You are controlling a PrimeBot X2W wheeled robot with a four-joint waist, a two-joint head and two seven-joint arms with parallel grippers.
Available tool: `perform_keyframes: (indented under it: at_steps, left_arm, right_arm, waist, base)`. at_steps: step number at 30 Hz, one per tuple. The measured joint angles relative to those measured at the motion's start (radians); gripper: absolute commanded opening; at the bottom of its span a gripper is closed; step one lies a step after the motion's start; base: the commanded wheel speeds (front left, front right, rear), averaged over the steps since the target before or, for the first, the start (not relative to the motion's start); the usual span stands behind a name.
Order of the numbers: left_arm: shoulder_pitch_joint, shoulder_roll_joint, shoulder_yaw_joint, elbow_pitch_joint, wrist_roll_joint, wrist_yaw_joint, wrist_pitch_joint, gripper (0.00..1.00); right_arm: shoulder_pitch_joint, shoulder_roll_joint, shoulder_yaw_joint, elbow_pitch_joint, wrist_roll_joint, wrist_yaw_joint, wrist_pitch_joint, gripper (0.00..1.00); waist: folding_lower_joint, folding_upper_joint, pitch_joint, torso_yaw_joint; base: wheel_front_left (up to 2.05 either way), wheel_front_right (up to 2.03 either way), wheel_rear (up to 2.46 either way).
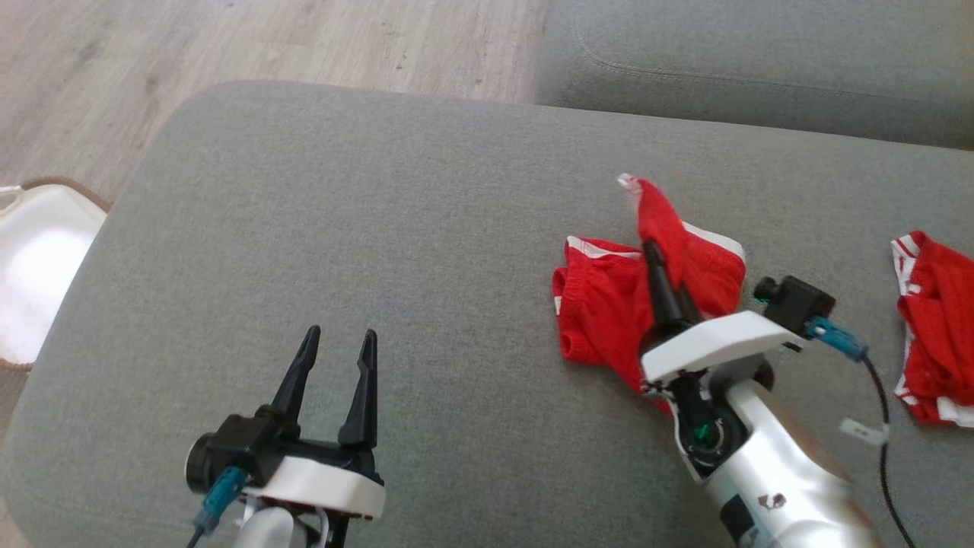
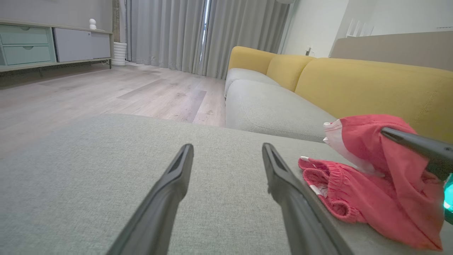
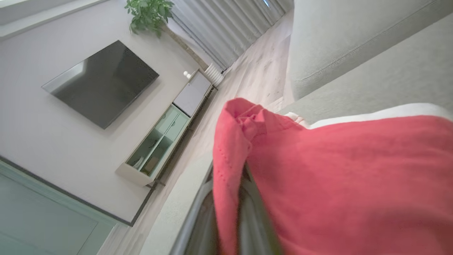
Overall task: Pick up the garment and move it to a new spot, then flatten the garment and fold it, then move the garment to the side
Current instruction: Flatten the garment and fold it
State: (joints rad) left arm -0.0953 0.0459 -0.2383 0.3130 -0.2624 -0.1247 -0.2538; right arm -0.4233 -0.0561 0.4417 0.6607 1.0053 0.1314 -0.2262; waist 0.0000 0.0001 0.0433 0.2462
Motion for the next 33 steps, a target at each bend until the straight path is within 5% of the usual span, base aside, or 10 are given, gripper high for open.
perform_keyframes:
  at_steps: [12,13,14,25,33]
  left_arm:
    - [0.0,0.0,0.001,0.006,0.001,0.0,0.0,1.0]
    - [0.0,0.0,0.001,0.006,0.001,0.0,0.0,1.0]
    - [0.0,0.0,0.001,0.007,0.001,0.0,0.0,1.0]
    - [0.0,0.0,0.008,-0.005,-0.055,0.002,0.0,1.0]
    - [0.0,0.001,0.021,-0.036,-0.044,0.002,0.0,1.0]
  right_arm:
    - [-0.024,-0.001,0.223,0.088,0.034,0.0,0.012,0.0]
    - [-0.026,-0.001,0.241,0.102,0.032,0.0,0.015,0.62]
    - [-0.031,-0.001,0.263,0.114,0.03,0.0,0.021,1.0]
    - [-0.065,-0.002,0.462,0.19,-0.033,0.0,0.14,1.0]
    - [-0.084,-0.015,0.443,0.174,-0.101,0.0,0.023,1.0]
  waist:
    - [0.0,0.0,0.009,0.027]
    - [0.0,0.0,0.009,0.027]
    - [0.0,0.0,0.009,0.026]
    - [0.0,0.0,0.002,0.004]
    - [0.0,0.0,-0.006,-0.065]
  base:
    - [0.0,0.0,0.0]
    - [0.0,0.0,0.0]
    - [0.0,0.0,0.0]
    - [0.0,0.0,0.0]
    - [0.0,0.0,0.0]
